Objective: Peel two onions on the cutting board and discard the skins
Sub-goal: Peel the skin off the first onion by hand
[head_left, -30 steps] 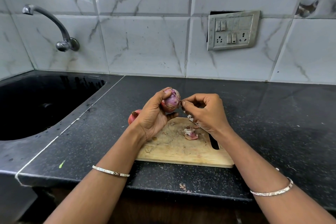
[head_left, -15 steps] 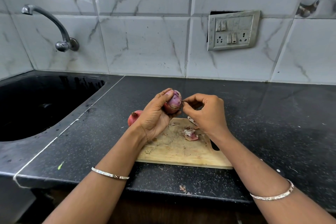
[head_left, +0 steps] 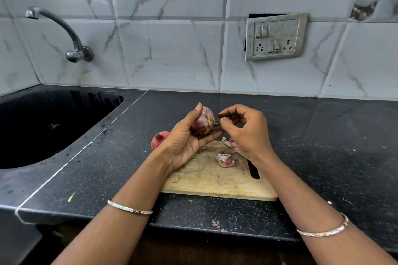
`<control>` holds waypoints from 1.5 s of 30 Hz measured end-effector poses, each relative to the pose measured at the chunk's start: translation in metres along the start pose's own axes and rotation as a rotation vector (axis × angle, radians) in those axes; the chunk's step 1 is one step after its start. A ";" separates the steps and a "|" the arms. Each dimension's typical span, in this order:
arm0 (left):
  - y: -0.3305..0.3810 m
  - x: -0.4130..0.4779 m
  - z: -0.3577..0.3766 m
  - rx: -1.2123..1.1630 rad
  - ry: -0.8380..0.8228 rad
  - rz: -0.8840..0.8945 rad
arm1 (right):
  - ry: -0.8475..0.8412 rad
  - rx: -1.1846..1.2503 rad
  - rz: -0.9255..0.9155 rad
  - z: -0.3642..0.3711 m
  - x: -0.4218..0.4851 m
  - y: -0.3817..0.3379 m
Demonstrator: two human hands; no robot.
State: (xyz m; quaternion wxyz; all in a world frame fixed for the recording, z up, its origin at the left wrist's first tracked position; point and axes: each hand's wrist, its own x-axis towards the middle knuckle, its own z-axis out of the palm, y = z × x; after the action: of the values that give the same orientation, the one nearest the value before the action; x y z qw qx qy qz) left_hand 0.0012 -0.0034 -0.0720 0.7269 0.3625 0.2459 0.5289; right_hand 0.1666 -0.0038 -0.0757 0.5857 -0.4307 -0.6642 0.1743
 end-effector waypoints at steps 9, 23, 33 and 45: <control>-0.002 -0.001 -0.002 0.101 -0.050 0.011 | 0.012 -0.258 -0.313 0.004 -0.005 0.003; -0.003 0.002 -0.005 0.244 -0.037 0.041 | 0.011 -0.300 -0.386 0.005 -0.007 -0.002; -0.003 0.002 -0.003 0.307 -0.002 0.054 | -0.018 -0.309 -0.406 0.004 -0.005 0.001; -0.003 0.004 -0.007 0.335 0.018 -0.003 | -0.045 -0.277 -0.346 0.005 -0.004 -0.002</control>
State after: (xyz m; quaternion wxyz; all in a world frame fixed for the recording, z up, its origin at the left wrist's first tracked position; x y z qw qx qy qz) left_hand -0.0011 0.0021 -0.0787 0.6549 0.4736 0.3376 0.4826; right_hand 0.1610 -0.0063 -0.0781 0.5273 -0.3825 -0.7586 -0.0121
